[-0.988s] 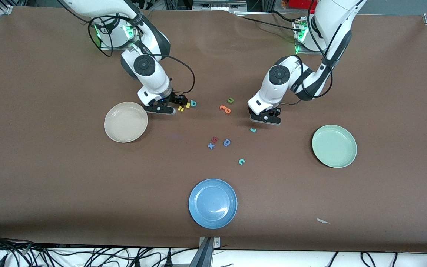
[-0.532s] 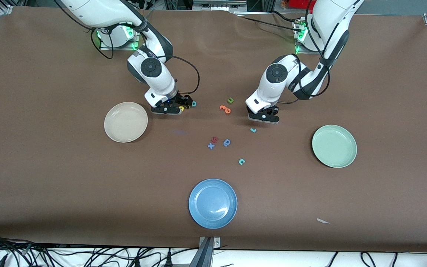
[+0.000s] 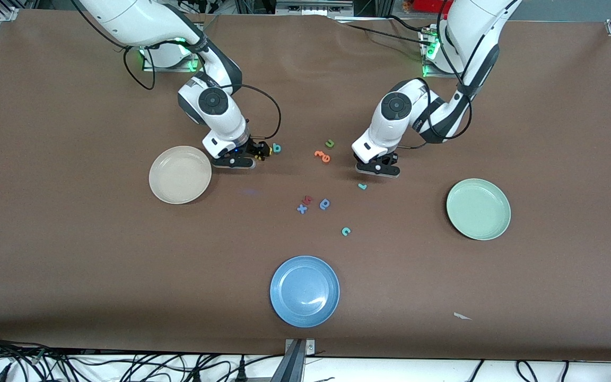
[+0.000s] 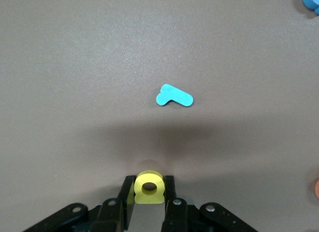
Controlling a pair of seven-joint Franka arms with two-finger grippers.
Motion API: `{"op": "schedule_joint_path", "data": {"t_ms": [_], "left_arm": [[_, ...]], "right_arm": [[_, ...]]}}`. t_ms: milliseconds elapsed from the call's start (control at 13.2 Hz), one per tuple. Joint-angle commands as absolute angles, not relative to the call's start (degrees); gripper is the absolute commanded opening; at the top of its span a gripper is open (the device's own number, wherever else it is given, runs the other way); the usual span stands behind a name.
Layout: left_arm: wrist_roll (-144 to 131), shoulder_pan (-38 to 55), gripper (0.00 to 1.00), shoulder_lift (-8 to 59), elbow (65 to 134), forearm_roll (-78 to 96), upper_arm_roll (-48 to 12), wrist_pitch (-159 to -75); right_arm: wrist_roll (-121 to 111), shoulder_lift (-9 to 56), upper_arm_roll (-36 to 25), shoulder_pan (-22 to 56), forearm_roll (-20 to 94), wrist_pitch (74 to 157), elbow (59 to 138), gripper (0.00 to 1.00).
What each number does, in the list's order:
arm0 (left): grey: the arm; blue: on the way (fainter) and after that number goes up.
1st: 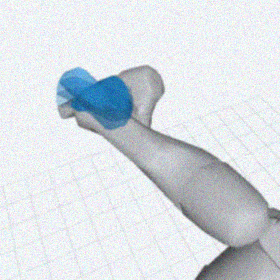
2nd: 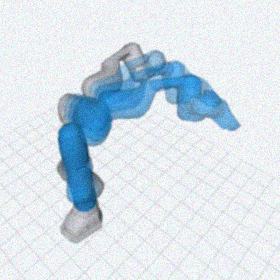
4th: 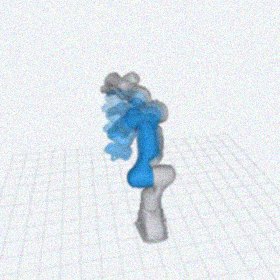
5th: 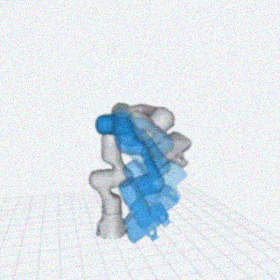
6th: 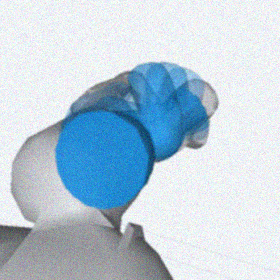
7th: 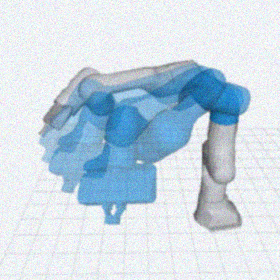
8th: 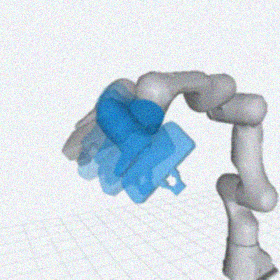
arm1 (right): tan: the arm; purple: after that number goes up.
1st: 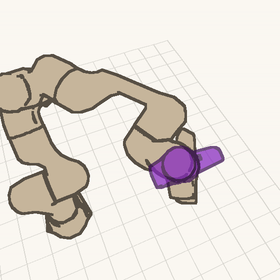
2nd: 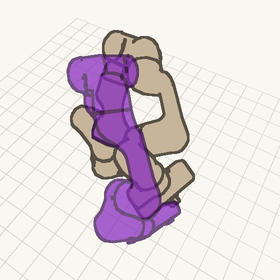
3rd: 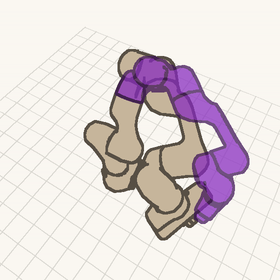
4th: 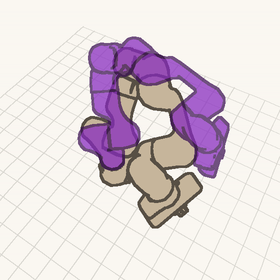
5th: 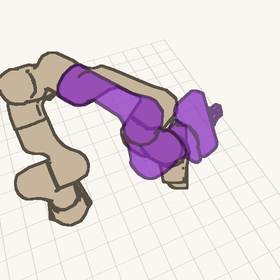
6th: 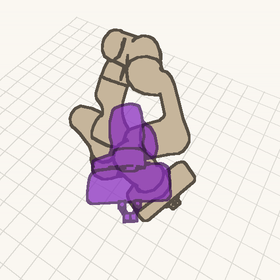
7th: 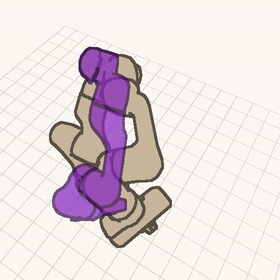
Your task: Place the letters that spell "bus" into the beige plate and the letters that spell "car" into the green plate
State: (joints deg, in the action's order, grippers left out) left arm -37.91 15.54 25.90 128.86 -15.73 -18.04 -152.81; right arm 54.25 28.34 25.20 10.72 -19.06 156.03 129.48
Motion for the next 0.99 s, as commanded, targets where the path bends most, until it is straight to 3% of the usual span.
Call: {"op": "schedule_joint_path", "data": {"t_ms": [0,152,380,532,684,836,912], "left_arm": [[-39.46,15.47,0.08,26.37,128.76,-18.19,-17.67,-153.19],[-38.85,14.86,0.06,25.23,127.62,-18.19,-17.49,-151.45],[-30.45,10.13,0.05,22.68,120.70,-18.11,-17.75,-137.59],[-23.24,5.56,0.05,22.32,117.44,-18.02,-17.93,-134.83],[-14.46,0.12,0.05,22.32,116.11,-17.84,-17.93,-134.82],[-5.75,-4.90,0.05,22.59,115.14,-17.58,-17.93,-134.82],[0.20,-7.97,0.05,23.11,114.53,-17.49,-17.93,-135.00]], "right_arm": [[58.08,30.49,24.61,13.26,-21.53,156.80,127.71,0.98],[60.37,31.29,24.61,13.80,-24.42,156.80,127.18,0.98],[60.56,31.64,23.82,13.80,-25.66,156.80,127.18,0.98],[60.56,31.73,23.73,13.71,-26.19,156.80,127.18,0.94],[60.56,31.73,23.56,13.80,-26.72,156.80,127.18,0.85],[60.56,31.82,23.55,13.80,-26.81,156.80,127.18,0.69],[60.56,31.82,23.55,13.71,-27.24,156.88,127.26,0.57]]}}
